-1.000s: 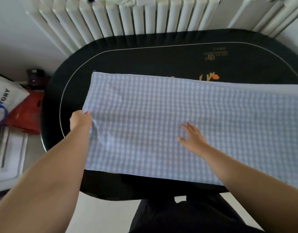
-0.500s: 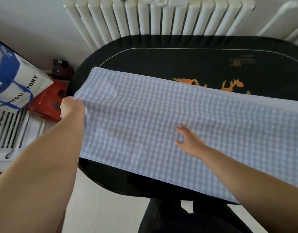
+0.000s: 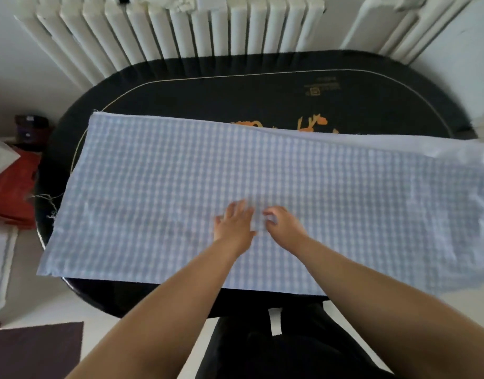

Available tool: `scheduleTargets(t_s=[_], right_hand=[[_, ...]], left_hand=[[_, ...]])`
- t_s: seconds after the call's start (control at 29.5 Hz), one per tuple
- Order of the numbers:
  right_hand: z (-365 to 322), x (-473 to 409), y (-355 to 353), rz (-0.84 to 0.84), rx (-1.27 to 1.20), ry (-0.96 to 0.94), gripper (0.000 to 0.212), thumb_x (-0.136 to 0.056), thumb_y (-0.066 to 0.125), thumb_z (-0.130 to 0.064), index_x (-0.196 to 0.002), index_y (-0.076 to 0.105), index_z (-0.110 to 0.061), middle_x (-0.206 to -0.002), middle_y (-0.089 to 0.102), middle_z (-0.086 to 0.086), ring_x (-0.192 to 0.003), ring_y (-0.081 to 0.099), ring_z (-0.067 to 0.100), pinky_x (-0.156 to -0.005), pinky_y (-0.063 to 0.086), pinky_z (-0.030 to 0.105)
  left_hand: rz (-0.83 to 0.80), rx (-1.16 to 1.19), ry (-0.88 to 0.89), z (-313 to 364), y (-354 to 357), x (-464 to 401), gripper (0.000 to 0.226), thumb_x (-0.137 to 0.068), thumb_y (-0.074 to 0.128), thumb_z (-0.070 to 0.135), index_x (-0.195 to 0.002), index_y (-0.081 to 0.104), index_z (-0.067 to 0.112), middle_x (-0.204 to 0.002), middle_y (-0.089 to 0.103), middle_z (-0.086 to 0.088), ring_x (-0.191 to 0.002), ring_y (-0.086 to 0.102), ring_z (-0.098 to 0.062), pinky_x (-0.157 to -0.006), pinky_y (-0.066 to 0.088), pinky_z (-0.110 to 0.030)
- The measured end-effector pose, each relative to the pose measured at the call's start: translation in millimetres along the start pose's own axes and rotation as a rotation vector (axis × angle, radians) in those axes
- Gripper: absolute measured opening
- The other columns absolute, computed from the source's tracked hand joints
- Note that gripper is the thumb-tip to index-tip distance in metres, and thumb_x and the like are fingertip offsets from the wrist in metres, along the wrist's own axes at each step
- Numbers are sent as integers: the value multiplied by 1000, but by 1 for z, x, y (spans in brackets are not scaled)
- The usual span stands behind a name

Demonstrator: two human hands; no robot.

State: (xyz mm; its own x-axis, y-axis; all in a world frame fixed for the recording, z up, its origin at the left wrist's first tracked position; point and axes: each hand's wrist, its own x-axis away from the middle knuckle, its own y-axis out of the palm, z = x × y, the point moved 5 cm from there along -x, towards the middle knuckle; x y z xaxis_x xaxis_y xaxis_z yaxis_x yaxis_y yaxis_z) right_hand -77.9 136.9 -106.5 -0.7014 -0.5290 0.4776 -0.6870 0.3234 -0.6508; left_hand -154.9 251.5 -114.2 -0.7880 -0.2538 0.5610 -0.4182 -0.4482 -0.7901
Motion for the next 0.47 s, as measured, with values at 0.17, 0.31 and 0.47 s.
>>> scheduleTargets(t_s=[0.17, 0.31, 0.47], right_hand=[[108, 49, -46, 173, -54, 246, 26, -91, 46, -14, -111, 63, -19, -123, 53, 4, -93, 57, 21, -71, 44, 27], [188, 84, -89, 270, -70, 430, 26, -91, 46, -18, -113, 61, -17, -124, 54, 7, -101, 57, 27, -75, 41, 28], [256, 112, -143, 388, -207, 564, 32, -94, 43, -21, -124, 54, -17, -129, 53, 8, -106, 56, 25, -77, 40, 29]], left_hand=[[-32, -97, -110, 23, -1, -3, 58, -96, 46, 30, -147, 20, 18, -159, 2, -5, -145, 4, -32, -112, 21, -57], [-19, -209, -3, 88, -7, -13, 57, -97, 42, 29, -147, 20, 15, -158, 9, -9, -145, 5, -31, -115, 15, -55], [-56, -274, 226, 191, -3, -30, 59, -99, 41, 33, -150, 13, 22, -160, 0, -1, -146, 3, -27, -115, 14, -52]])
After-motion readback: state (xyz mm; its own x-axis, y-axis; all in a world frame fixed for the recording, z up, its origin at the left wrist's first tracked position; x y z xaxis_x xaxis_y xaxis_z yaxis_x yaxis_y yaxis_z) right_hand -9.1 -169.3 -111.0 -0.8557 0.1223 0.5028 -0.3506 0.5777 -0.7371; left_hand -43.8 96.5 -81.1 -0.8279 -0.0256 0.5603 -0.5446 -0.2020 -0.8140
